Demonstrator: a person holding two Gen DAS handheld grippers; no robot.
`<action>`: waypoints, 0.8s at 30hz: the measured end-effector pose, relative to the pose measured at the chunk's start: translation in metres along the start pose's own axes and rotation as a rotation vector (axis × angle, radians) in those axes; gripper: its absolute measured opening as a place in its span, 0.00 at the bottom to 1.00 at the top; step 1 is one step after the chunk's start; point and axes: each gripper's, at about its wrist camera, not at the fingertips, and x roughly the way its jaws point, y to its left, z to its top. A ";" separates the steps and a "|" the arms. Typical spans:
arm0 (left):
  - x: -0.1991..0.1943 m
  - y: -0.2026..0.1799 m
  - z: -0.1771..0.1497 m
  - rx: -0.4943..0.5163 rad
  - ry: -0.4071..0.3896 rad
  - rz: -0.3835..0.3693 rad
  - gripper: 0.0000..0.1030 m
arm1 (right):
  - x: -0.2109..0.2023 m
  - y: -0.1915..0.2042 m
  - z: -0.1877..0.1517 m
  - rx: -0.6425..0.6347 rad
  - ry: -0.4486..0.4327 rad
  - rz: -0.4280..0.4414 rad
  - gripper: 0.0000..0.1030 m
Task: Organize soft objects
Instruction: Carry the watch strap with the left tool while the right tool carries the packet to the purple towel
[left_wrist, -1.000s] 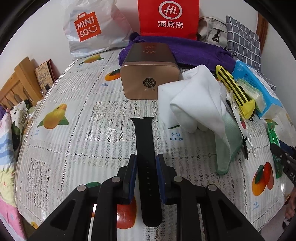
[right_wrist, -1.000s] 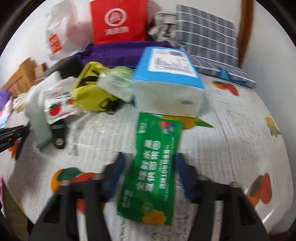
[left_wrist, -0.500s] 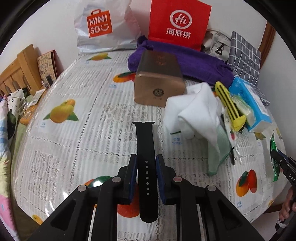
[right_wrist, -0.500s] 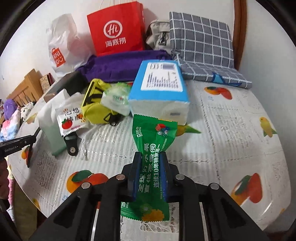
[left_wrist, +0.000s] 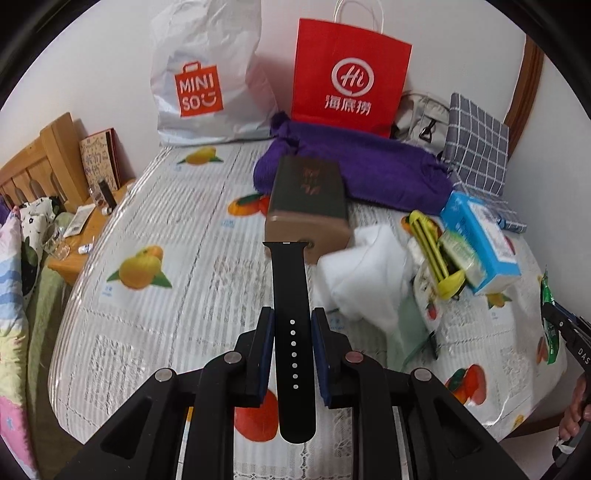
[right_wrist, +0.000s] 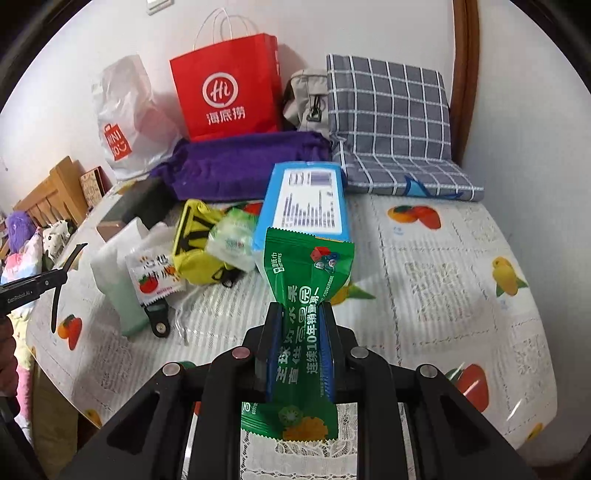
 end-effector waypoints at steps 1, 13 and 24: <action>-0.001 -0.001 0.003 0.002 -0.004 0.000 0.19 | -0.001 0.000 0.004 0.001 -0.002 0.010 0.19; -0.006 -0.008 0.041 0.010 -0.048 0.002 0.19 | 0.001 -0.004 0.050 0.022 -0.025 0.041 0.21; 0.006 -0.019 0.073 0.024 -0.061 -0.006 0.19 | 0.014 -0.005 0.086 0.015 -0.057 0.045 0.22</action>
